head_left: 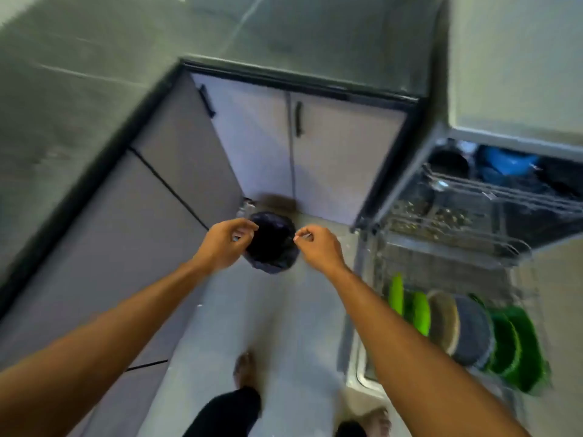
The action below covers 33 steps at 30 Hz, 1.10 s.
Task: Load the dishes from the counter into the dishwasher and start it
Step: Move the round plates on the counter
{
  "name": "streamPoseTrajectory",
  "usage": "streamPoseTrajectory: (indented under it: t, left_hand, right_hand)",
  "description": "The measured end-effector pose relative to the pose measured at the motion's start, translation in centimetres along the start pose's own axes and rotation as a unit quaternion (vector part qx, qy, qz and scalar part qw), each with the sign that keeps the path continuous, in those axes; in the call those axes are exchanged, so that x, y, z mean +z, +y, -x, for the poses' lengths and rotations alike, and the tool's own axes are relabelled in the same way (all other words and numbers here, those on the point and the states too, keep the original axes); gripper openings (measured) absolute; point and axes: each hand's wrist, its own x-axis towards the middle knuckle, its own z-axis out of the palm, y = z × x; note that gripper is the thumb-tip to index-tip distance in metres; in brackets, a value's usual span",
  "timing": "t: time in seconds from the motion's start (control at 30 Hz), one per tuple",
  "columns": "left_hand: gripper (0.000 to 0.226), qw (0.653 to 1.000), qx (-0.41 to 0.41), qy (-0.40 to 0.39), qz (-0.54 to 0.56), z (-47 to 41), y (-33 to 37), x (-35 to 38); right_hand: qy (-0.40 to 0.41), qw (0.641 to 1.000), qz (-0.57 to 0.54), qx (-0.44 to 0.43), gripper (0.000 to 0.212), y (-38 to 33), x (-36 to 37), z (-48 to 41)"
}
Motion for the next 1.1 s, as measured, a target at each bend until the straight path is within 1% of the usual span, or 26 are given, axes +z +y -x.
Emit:
streamPoseTrajectory:
  t: [0.03, 0.07, 0.13, 0.17, 0.27, 0.3, 0.33, 0.4, 0.43, 0.5, 0.57, 0.6, 0.7, 0.77, 0.87, 0.97, 1.07, 1.1]
  left_hand:
    - [0.015, 1.000, -0.006, 0.021, 0.015, 0.4, -1.0, -3.1]
    - [0.017, 0.999, -0.005, 0.046, 0.028, 0.7, -2.1, -6.1]
    - [0.027, 0.993, -0.010, 0.105, 0.044, 2.0, -4.4, -13.0]
    - [0.028, 0.989, -0.013, 0.139, 0.050, 3.0, -6.0, -16.9]
    - [0.024, 0.972, -0.018, 0.221, 0.073, 5.9, -8.9, -24.2]
    - [0.022, 0.969, -0.020, 0.236, 0.070, 6.4, -9.3, -25.1]
    - [0.021, 0.954, -0.037, 0.289, 0.064, 9.3, -11.8, -28.7]
    - [0.022, 0.951, -0.033, 0.306, 0.036, 10.4, -12.3, -29.4]
    - [0.023, 0.938, -0.062, 0.339, 0.028, 13.4, -14.2, -31.6]
    - [0.024, 0.917, -0.100, 0.385, 0.002, 16.8, -17.3, -32.9]
    - [0.024, 0.896, -0.160, 0.414, 0.000, 20.0, -19.9, -33.5]
    - [0.026, 0.877, -0.198, 0.437, 0.007, 21.8, -21.2, -33.8]
    - [0.036, 0.822, -0.290, 0.490, 0.008, 24.8, -23.7, -33.8]
    - [0.044, 0.791, -0.344, 0.505, 0.024, 25.5, -25.1, -33.6]
    - [0.049, 0.746, -0.396, 0.533, 0.053, 24.8, -26.6, -33.7]
    - [0.039, 0.725, -0.419, 0.546, 0.014, 23.4, -27.3, -34.1]
    - [0.039, 0.706, -0.452, 0.544, -0.038, 22.4, -27.6, -34.1]
    - [0.039, 0.702, -0.458, 0.544, -0.045, 22.3, -27.6, -34.2]
  right_hand:
    - [0.001, 1.000, -0.002, -0.021, 0.011, -3.4, 1.5, -0.5]
    - [0.009, 0.999, -0.004, -0.049, 0.009, -6.8, 3.0, -0.9]
    - [0.015, 0.994, -0.016, -0.103, 0.008, -14.5, 7.0, -1.5]
    - [0.005, 0.991, -0.020, -0.130, 0.008, -19.0, 9.5, -1.4]
    - [-0.003, 0.979, -0.021, -0.205, 0.009, -28.1, 14.7, -0.4]
    - [0.002, 0.973, -0.022, -0.228, 0.010, -29.4, 15.5, 0.0]
    - [-0.029, 0.961, -0.014, -0.276, 0.010, -33.7, 19.3, 1.1]
    - [-0.042, 0.948, -0.003, -0.314, 0.010, -35.1, 20.2, 1.5]
    - [-0.071, 0.934, 0.019, -0.350, 0.011, -37.8, 23.4, 2.8]
    - [-0.091, 0.912, 0.053, -0.397, 0.016, -40.2, 26.6, 4.3]
    - [-0.093, 0.900, 0.065, -0.422, 0.027, -41.7, 29.1, 5.2]
    - [-0.095, 0.894, 0.071, -0.431, 0.032, -42.6, 30.4, 5.6]
    - [-0.085, 0.901, 0.081, -0.418, 0.042, -44.3, 33.2, 5.0]
    - [-0.089, 0.912, 0.083, -0.392, 0.045, -45.1, 34.6, 3.7]
    - [-0.106, 0.920, 0.105, -0.364, 0.047, -46.6, 35.8, 1.2]
    - [-0.129, 0.912, 0.132, -0.366, 0.047, -48.8, 36.6, -1.5]
    - [-0.144, 0.899, 0.122, -0.395, 0.032, -50.1, 37.3, -3.9]
    - [-0.144, 0.900, 0.109, -0.396, 0.028, -50.3, 37.4, -4.3]
